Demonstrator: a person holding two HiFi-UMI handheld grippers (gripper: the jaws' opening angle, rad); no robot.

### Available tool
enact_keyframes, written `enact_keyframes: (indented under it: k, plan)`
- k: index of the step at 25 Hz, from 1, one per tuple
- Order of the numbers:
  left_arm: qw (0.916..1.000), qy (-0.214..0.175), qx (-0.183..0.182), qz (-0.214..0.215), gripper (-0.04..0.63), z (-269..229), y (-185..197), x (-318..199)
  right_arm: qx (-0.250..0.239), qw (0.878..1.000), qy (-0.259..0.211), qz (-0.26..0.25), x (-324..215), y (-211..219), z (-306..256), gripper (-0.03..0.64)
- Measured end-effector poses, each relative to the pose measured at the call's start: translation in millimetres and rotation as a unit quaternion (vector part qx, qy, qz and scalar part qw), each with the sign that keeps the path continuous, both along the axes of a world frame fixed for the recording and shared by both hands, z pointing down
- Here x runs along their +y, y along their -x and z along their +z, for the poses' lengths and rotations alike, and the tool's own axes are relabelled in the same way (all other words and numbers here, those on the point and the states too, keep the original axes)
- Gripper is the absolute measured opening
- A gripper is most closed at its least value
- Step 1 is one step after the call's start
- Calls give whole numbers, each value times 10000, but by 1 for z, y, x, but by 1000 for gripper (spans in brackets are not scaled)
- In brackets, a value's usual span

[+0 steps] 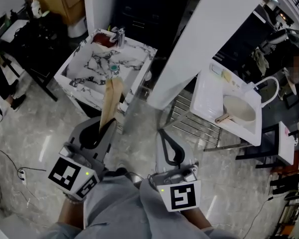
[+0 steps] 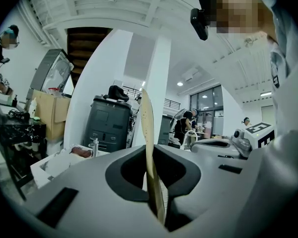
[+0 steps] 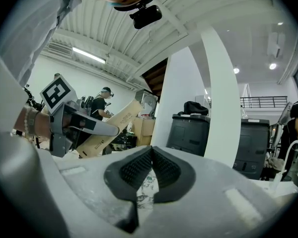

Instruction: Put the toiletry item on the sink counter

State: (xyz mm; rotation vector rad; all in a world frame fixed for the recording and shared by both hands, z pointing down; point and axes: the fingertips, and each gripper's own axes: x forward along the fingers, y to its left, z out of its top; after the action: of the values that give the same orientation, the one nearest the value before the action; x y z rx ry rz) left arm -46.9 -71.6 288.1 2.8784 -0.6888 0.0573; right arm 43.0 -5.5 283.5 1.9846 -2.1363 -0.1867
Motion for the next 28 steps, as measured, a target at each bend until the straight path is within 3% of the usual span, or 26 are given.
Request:
enact_keyframes:
  k: [20, 28]
  plan:
    - [9987, 200, -203, -425, 37, 30, 14, -57, -31, 9995, 182, -249, -53, 1, 11, -2]
    - [9949, -11, -665, -762, 37, 41, 8, -75, -75, 9979, 209, -614, -77, -9, 13, -3]
